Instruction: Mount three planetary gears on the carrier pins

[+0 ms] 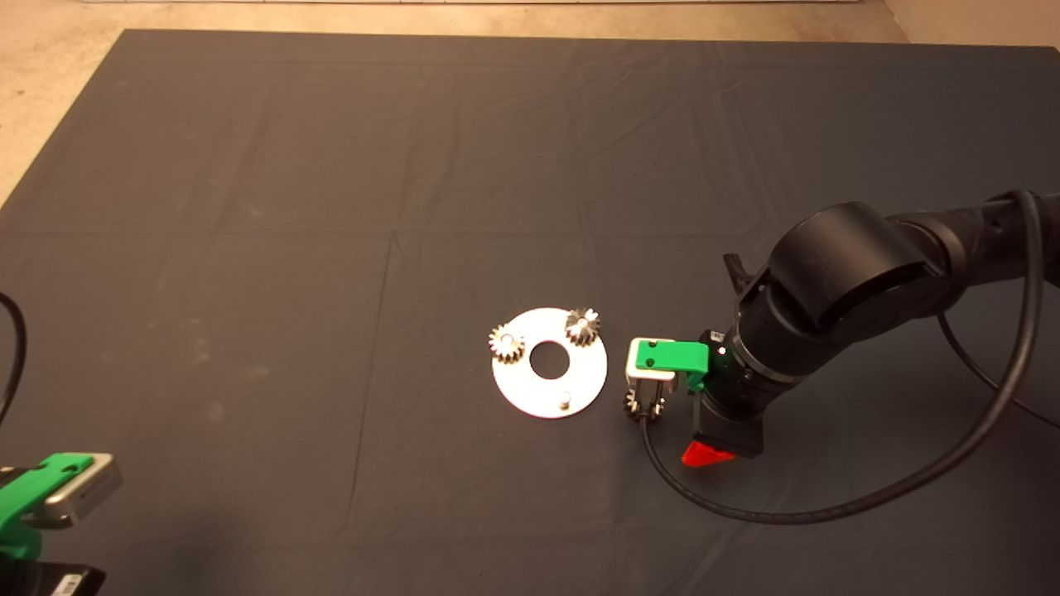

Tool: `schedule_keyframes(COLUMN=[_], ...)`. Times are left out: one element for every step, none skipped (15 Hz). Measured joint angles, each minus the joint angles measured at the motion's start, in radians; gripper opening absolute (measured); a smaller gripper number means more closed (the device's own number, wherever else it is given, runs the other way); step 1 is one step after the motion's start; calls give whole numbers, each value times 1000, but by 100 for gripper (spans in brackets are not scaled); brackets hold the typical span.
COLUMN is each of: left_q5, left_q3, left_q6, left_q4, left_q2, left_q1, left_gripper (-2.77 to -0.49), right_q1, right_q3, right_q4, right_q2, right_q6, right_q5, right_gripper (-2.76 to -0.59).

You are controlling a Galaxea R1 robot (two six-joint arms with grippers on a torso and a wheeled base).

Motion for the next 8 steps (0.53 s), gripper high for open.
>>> schedule_keyframes(left_q5=[0,0,0,0,0,0,0,0], left_q3=[0,0,0,0,0,0,0,0], left_q6=[0,0,0,0,2,6,11,15], left_q4=[0,-1,-1,-1,-2,-2,-2,-2], left_q2=[0,0,0,0,0,0,0,0], left_q1=[0,0,0,0,0,0,0,0], left_gripper=[-124,-124,-124,-124,-124,-124,-124,-124], right_q1=[0,-13,-21,-25,-26,-27,-27,-27], right_q3=[-1,-13,-20,-27,-33,-38,-40,-42], right_q4=[0,-7,-11,-13,-18,-28,-45,-61], right_q2=[0,3,6,11,17,23,28,30], right_q6=[-2,-16,-23,-27,-30,-30,-31,-33], right_q5=[0,0,0,0,0,0,0,1], right_gripper=[-134,-134,-134,-134,-134,-134,-134,-134])
